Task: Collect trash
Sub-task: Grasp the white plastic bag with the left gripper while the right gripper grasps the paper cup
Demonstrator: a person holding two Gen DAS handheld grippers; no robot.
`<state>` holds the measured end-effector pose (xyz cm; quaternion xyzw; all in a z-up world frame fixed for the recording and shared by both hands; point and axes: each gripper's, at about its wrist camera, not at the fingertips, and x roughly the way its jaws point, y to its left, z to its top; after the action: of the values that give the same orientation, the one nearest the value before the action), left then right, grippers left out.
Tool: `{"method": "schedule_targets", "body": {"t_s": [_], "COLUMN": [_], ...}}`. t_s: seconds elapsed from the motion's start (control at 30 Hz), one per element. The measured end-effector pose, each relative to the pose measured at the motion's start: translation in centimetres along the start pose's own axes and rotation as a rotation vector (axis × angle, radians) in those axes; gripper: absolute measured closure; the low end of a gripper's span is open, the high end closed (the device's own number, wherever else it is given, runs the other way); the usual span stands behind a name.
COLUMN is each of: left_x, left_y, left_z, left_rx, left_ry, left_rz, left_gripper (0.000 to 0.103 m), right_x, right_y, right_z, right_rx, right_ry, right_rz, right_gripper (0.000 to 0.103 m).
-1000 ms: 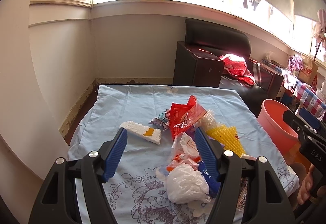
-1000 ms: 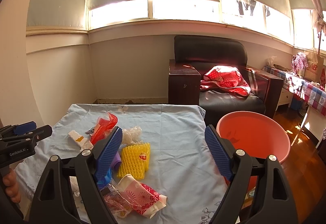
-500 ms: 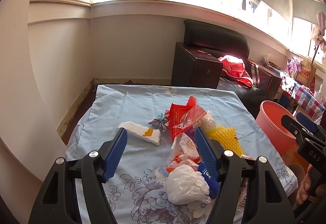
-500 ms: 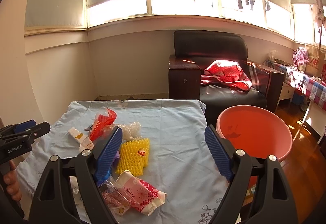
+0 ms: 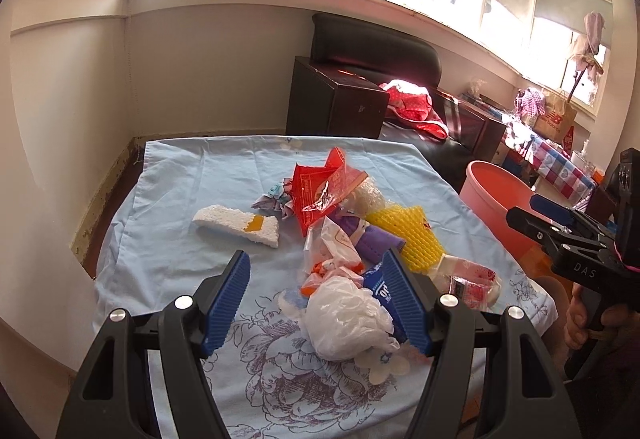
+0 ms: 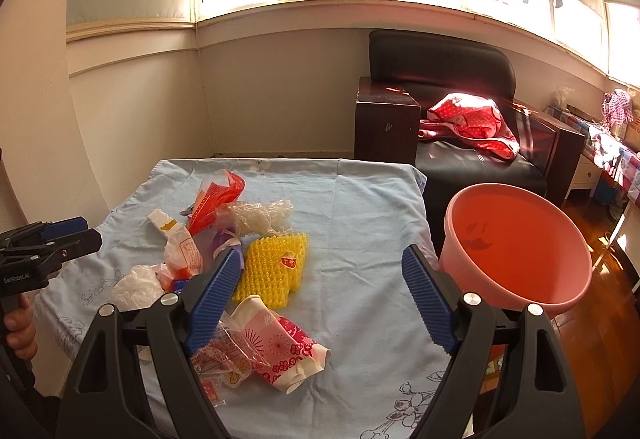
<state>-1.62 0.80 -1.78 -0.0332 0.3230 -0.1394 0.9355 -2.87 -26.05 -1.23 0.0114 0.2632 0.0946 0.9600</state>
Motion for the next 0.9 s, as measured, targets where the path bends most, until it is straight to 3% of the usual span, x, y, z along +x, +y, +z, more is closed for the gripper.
{"method": "schedule_targets", "body": {"t_s": [0.23, 0.5, 0.53, 0.6, 0.7, 0.9], "left_x": [1.9, 3.9, 4.0, 4.3, 4.4, 3.4], "left_y": [-1.0, -1.8, -1.8, -1.7, -1.0, -0.7], "left_z": [-2.0, -2.6, -2.6, -2.7, -2.8, -2.5], "left_rx": [0.044, 0.060, 0.056, 0.046, 0.015, 0.022], "left_ry": [0.115, 0.184, 0.189, 0.201, 0.209, 0.157], "left_rz": [-0.068, -0.095, -0.100, -0.109, -0.120, -0.119], "left_gripper": [0.035, 0.037, 0.039, 0.059, 0.078, 0.089], "right_x": [0.7, 1.3, 1.3, 1.4, 1.5, 2.8], "right_y": [-0.7, -1.2, -1.3, -1.5, -1.8, -2.6], "right_z": [-0.9, -2.0, -2.1, -2.5, -3.1, -4.0], "right_rx": [0.016, 0.018, 0.020, 0.027, 0.040, 0.060], "right_ry": [0.068, 0.162, 0.174, 0.197, 0.230, 0.304], "right_rz": [0.067, 0.161, 0.176, 0.203, 0.234, 0.269], "right_gripper": [0.020, 0.020, 0.020, 0.023, 0.027, 0.042]}}
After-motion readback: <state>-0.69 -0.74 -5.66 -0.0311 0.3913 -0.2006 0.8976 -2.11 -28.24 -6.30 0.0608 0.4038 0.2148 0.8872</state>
